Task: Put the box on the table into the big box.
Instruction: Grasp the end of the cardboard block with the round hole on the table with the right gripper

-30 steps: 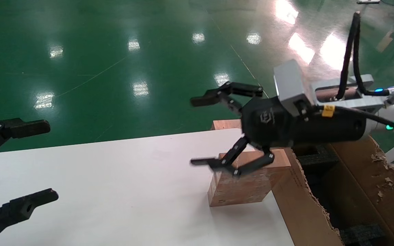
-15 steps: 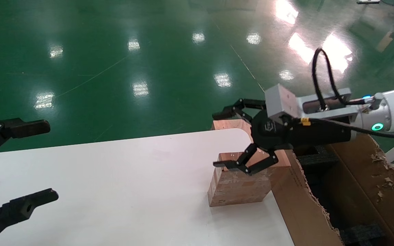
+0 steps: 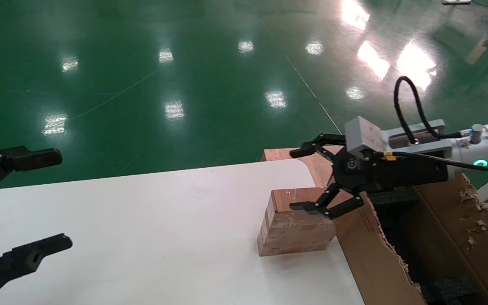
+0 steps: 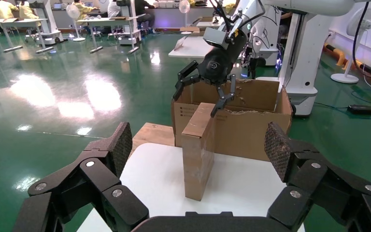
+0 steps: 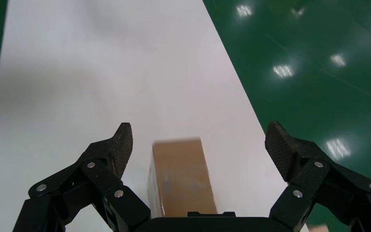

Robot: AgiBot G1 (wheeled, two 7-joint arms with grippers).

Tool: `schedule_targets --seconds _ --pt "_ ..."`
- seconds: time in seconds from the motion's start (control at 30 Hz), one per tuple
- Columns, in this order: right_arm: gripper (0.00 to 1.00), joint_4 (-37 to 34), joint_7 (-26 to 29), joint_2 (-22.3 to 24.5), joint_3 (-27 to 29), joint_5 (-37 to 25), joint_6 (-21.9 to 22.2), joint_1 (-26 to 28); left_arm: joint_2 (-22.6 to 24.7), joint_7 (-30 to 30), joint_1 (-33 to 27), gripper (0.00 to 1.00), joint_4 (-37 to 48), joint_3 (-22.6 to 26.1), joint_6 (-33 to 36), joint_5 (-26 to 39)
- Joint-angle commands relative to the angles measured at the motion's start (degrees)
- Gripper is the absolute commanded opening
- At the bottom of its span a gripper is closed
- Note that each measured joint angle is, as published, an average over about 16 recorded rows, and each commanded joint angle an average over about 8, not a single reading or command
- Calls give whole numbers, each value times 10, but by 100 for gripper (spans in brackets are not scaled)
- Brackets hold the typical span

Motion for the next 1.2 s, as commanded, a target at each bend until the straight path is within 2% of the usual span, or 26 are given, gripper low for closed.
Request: schedule_targets --seconds 0.03,0.43,1.2 --pt "100 -14 -6 5 -15 2 0 6 0 0 0 100 0 0 0 0" --pt "100 -54 -38 8 -94 30 1 17 0 0 0 100 0 0 0 0" --pt "100 -138 -91 -24 -202 63 2 46 0 0 0 100 0 0 0 0"
